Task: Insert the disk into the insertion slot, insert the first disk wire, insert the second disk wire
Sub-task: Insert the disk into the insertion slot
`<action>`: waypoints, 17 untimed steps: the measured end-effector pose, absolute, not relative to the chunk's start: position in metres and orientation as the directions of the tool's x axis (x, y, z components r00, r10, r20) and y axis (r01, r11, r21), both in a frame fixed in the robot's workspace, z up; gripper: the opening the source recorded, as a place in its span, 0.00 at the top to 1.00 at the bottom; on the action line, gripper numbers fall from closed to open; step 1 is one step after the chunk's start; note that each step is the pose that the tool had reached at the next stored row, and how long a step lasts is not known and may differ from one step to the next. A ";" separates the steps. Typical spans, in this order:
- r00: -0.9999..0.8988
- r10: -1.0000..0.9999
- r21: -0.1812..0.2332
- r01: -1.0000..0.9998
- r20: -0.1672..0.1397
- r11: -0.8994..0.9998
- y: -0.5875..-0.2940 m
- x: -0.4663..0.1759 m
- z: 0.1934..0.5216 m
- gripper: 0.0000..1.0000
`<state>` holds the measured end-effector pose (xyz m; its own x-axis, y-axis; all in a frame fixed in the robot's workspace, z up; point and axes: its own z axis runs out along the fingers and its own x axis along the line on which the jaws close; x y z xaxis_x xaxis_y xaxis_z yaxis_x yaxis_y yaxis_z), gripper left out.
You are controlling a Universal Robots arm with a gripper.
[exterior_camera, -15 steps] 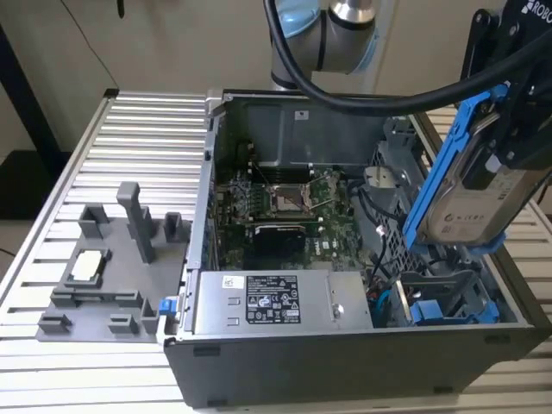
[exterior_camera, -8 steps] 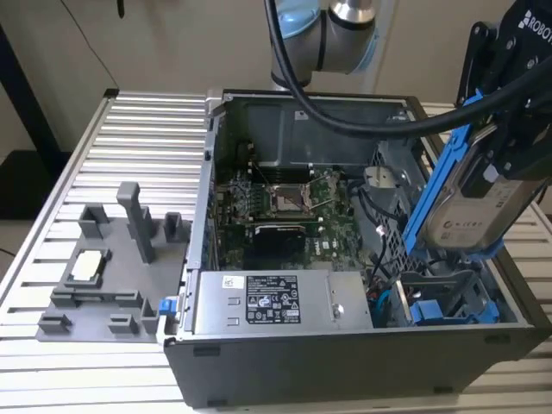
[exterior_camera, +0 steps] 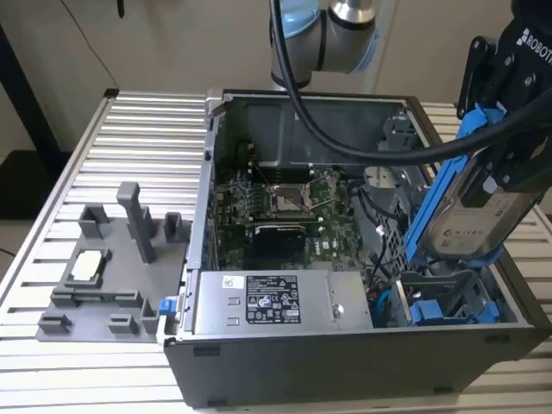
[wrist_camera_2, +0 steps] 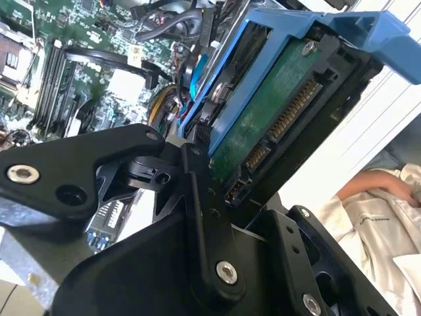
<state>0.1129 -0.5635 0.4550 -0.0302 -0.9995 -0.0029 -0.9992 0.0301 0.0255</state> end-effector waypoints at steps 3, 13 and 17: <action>-0.030 -1.000 0.027 -0.999 -0.003 0.030 -0.565 0.115 0.452 0.67; -0.030 -1.000 0.028 -0.999 -0.003 0.029 -0.571 0.119 0.439 0.67; -0.029 -1.000 0.028 -0.999 -0.003 0.029 -0.572 0.119 0.437 0.67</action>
